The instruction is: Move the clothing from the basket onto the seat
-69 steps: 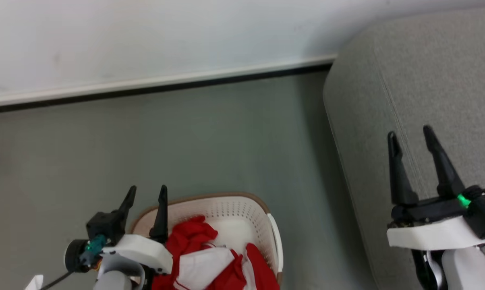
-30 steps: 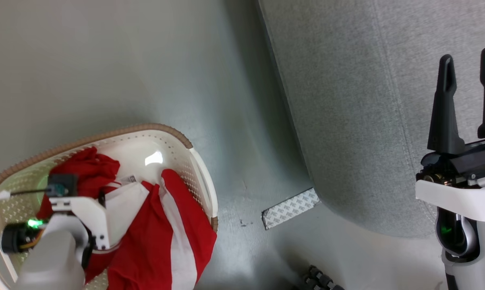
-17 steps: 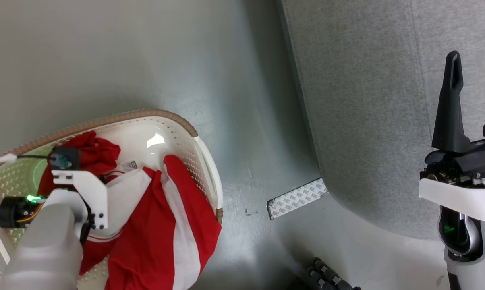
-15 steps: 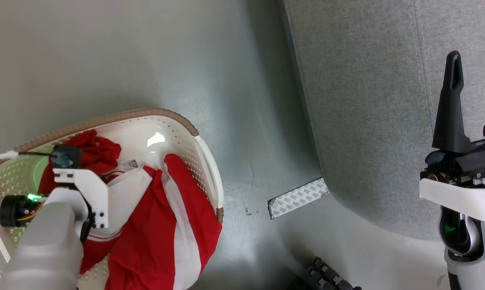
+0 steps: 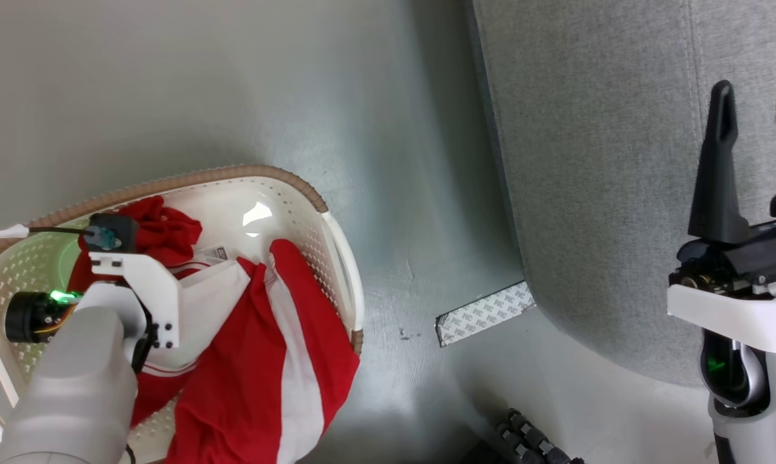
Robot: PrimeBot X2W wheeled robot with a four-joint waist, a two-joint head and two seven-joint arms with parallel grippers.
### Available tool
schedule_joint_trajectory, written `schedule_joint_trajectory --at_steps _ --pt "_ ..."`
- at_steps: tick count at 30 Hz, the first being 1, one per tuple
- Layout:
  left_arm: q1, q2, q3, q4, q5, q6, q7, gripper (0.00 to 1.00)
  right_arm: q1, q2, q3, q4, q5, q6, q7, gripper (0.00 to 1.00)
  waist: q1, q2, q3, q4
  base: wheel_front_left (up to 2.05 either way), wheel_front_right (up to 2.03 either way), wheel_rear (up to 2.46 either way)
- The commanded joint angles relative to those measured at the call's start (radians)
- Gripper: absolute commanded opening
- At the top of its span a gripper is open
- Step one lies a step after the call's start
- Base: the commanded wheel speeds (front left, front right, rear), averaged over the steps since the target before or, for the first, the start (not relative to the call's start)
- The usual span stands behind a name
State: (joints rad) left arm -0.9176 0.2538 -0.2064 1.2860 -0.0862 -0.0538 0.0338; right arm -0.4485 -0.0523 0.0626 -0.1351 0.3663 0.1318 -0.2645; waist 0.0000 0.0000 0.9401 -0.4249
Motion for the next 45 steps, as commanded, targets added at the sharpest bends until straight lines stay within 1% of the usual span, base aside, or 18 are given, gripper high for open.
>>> schedule_joint_trajectory --at_steps 1,6,8,18,25,29,34,39,42,45 --pt "-0.012 0.009 0.001 -0.001 -0.015 -0.004 -0.012 0.00 -0.016 0.003 0.006 0.003 0.002 -0.002 0.000 1.00 0.0000 0.0000 -0.008 -0.004 0.00 0.00 0.00" --pt "0.030 0.016 0.017 0.001 -0.040 -0.013 -0.059 0.00 -0.040 0.003 0.030 0.024 0.014 -0.002 0.000 1.00 0.0000 0.0000 -0.057 -0.024 0.00 0.00 0.00" --pt "0.051 -0.003 0.018 0.002 -0.052 -0.021 -0.086 0.00 -0.045 0.002 0.028 0.032 0.005 -0.002 0.000 1.00 0.0000 0.0000 -0.098 -0.018 0.00 0.00 0.00" --pt "0.163 -0.121 0.002 0.003 -0.098 -0.063 -0.196 0.00 -0.007 0.002 0.021 0.083 -0.082 -0.002 0.000 1.00 0.0000 0.0000 -0.343 0.078 0.00 0.00 0.00" --pt "0.230 -0.176 -0.040 0.001 -0.115 -0.076 -0.258 0.00 0.030 0.001 0.012 0.121 -0.123 -0.002 0.000 1.00 0.0000 0.0000 -0.502 0.146 0.00 0.00 0.00" --pt "0.277 -0.195 -0.083 -0.023 -0.133 -0.077 -0.281 0.00 0.054 -0.009 0.010 0.141 -0.136 -0.002 0.000 1.00 0.0000 0.0000 -0.595 0.183 0.00 0.00 0.00" --pt "0.347 -0.201 -0.149 -0.098 -0.187 -0.078 -0.296 0.00 0.092 -0.030 0.009 0.162 -0.135 -0.002 0.000 1.00 0.0000 0.0000 -0.697 0.225 0.00 0.00 0.00" --pt "0.405 -0.202 -0.237 -0.226 -0.269 -0.077 -0.298 0.00 0.132 -0.044 0.013 0.182 -0.124 -0.002 0.000 1.00 0.0000 0.0000 -0.779 0.274 0.00 0.00 0.00" --pt "0.423 -0.202 -0.265 -0.310 -0.283 -0.077 -0.299 0.00 0.154 -0.052 0.019 0.192 -0.118 -0.002 0.000 1.00 0.0000 0.0000 -0.821 0.299 0.00 0.00 0.00" --pt "0.441 -0.195 -0.267 -0.395 -0.287 -0.077 -0.299 0.00 0.177 -0.055 0.018 0.200 -0.116 -0.002 0.000 1.00 0.0000 0.0000 -0.859 0.317 0.00 0.00 0.00"
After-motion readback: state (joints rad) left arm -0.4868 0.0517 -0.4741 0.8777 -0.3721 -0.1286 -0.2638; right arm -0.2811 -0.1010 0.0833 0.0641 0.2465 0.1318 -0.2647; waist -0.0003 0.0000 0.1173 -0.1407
